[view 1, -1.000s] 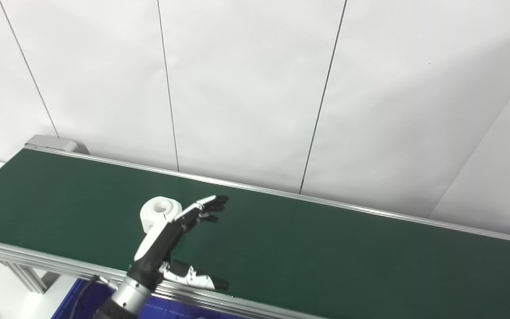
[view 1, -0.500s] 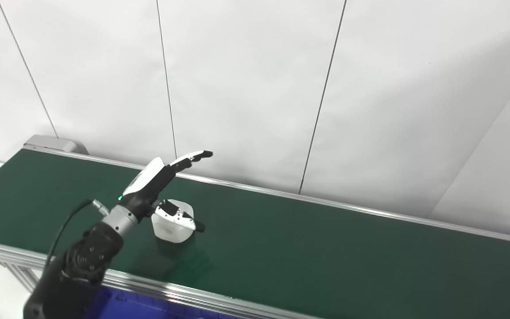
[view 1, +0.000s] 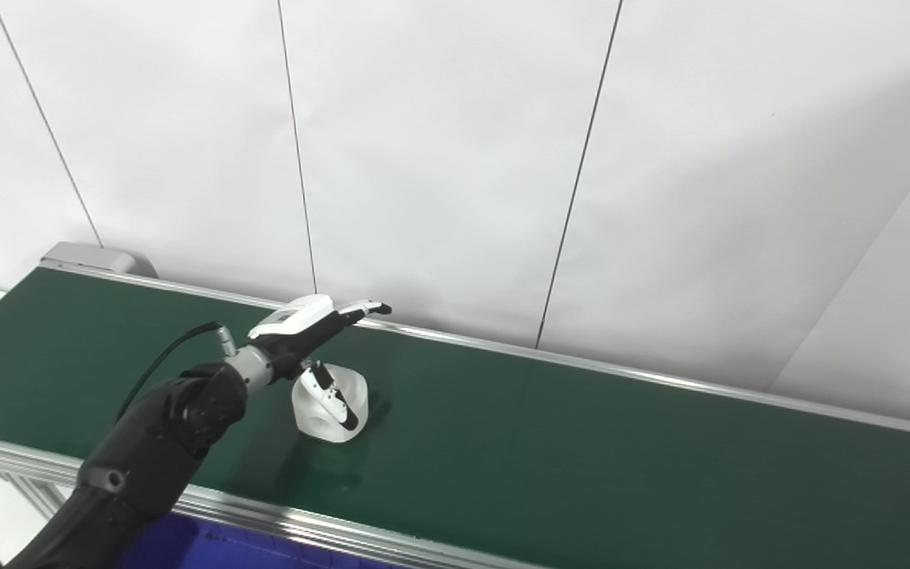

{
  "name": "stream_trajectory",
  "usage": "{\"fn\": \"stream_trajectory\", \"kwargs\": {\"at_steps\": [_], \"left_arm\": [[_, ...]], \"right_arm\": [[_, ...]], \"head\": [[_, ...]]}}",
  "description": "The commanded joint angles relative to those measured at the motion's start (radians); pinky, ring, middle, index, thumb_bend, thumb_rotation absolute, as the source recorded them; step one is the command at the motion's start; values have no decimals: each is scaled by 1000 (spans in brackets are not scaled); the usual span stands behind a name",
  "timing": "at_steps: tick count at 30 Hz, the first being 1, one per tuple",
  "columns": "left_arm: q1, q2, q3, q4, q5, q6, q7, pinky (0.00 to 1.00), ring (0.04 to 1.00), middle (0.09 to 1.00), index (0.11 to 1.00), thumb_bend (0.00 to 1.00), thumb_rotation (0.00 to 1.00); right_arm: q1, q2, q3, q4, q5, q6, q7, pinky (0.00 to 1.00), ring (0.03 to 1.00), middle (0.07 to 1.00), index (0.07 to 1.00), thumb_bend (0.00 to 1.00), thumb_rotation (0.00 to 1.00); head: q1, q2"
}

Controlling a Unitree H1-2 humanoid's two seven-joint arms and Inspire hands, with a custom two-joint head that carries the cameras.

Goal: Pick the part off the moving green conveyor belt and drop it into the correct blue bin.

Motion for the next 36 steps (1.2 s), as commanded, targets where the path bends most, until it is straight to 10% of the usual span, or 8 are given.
{"fn": "stream_trajectory", "kwargs": {"at_steps": [1,12,19,22,26,36], "left_arm": [[-44,11,-11,17,28,19,13,955,952,974,923,968,108],[-45,-20,-109,65,60,102,-42,994,985,982,915,876,9],[-43,-32,-142,33,60,242,-141,633,718,845,785,730,0],[-44,-25,-173,-1,92,296,-172,405,482,609,696,578,0],[-50,-25,-185,-7,104,329,-155,456,457,530,510,502,0],[-18,6,-129,-109,46,291,-102,228,370,440,526,497,0]], "right_arm": [[6,-3,-7,-32,15,-60,-6,607,712,745,823,953,173],[20,3,-21,-46,30,-61,-10,609,711,742,827,944,180],[20,2,-23,-48,30,-61,-12,608,703,738,827,929,181],[22,5,-26,-50,27,-61,-13,608,704,739,830,931,194],[20,6,-26,-52,23,-60,-19,599,698,733,826,931,193],[22,7,-24,-57,17,-61,-23,598,697,735,828,922,197]], "head": [[-1,6],[4,31],[9,38],[10,38],[7,41],[-1,56]]}}
